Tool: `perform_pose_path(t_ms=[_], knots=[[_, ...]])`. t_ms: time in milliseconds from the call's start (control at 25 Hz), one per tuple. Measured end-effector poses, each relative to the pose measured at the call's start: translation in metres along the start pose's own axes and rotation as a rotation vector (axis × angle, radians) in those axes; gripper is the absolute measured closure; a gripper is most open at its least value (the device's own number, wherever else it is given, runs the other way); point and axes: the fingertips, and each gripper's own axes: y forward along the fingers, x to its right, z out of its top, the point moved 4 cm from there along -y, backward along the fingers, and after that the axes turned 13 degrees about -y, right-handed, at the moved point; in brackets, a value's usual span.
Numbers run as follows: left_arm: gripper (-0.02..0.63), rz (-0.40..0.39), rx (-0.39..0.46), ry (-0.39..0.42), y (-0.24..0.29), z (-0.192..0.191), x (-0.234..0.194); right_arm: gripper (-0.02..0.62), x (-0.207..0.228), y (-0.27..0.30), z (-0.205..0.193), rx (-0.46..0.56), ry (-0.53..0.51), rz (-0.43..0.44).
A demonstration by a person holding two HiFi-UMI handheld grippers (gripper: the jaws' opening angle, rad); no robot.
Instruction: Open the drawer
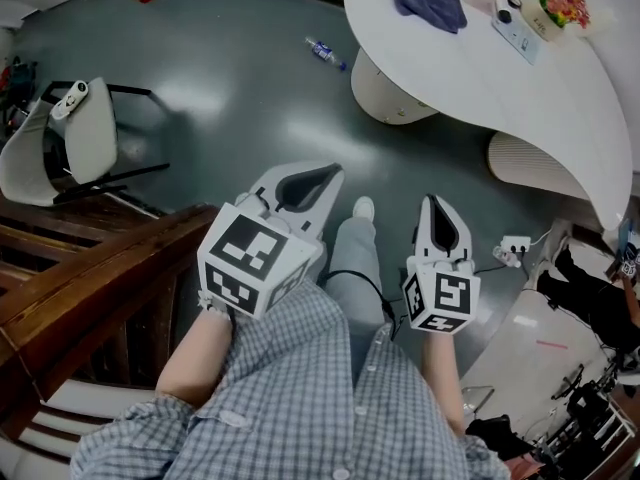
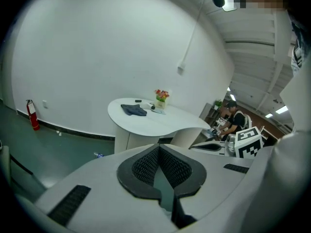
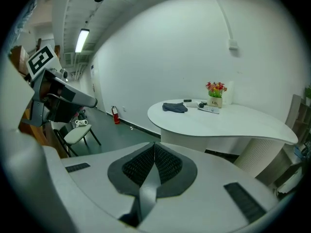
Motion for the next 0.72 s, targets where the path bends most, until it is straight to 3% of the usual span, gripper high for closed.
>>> perform_pose_path(t_ms=[480, 720], knots=[[0.603, 0.014, 0.008, -0.1, 0.058, -0.014, -0.025, 0.586, 0.028, 0.074, -0.032, -0.042, -0.045, 0.089], [0.603, 0.075, 0.024, -0.169, 0.078, -0.027, -0.056, 0.586, 0.033, 0.118, -0.047, -0.058, -0.106, 0.129]])
